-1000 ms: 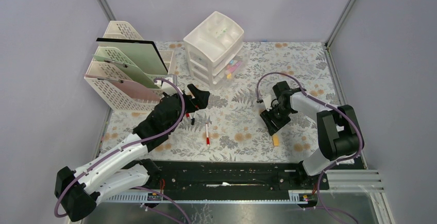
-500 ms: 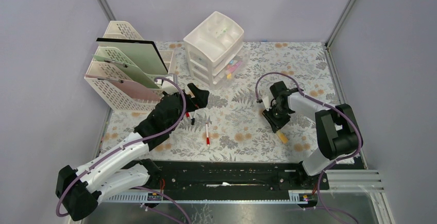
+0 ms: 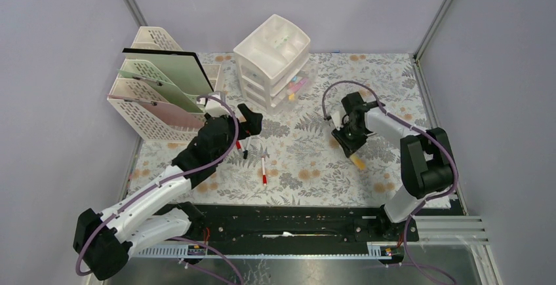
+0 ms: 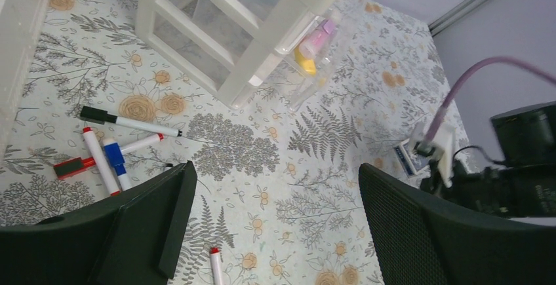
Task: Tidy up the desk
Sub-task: Pick up the stationery from the center of the board, then place the stationery at the center of the board.
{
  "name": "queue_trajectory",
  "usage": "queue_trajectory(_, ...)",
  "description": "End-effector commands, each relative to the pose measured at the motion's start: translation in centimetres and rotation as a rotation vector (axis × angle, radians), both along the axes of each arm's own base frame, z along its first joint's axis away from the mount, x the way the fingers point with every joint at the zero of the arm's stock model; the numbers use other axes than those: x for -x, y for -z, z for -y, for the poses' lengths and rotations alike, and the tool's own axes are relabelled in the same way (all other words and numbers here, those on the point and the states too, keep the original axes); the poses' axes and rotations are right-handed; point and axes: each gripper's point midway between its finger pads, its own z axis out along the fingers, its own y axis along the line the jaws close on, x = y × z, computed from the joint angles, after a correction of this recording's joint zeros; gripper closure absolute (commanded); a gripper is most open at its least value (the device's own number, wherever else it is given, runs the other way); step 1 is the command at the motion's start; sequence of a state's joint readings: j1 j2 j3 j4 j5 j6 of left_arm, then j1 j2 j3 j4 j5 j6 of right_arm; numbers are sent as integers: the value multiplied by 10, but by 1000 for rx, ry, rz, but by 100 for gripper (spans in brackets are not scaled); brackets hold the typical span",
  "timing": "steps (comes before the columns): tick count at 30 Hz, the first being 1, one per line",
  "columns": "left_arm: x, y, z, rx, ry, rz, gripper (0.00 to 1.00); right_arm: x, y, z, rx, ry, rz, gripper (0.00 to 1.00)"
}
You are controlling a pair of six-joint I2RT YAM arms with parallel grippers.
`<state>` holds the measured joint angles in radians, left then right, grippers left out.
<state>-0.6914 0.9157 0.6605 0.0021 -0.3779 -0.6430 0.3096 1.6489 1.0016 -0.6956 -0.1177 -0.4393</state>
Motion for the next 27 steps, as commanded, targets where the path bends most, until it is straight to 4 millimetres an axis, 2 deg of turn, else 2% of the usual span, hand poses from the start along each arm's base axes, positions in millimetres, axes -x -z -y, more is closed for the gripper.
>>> queue_trajectory(1,-11,-26,3,10,7,66,1,-35,-36,-19,-70,-70,84,100)
queue_trajectory(5,-16,-29,3,2,4,69,1,-67,-72,-42,-160,-105,158,100)
queue_trajectory(10,-19,-31,3,3,-4,70,1,-125,-134,-75,-306,-92,309,100)
queue_trajectory(14,-21,-32,1,10,-15,71,1,-174,-177,-102,-445,-5,421,100)
queue_trajectory(18,-21,-35,-1,11,-30,66,1,-215,-214,-124,-614,119,495,100)
queue_trajectory(21,-21,-36,-4,13,-44,62,1,-244,-236,-134,-767,251,533,100)
queue_trajectory(23,-20,-38,-7,15,-55,60,1,-260,-245,-134,-867,373,526,100)
queue_trajectory(27,-18,-38,-11,21,-76,53,1,-285,-235,-128,-991,652,449,100)
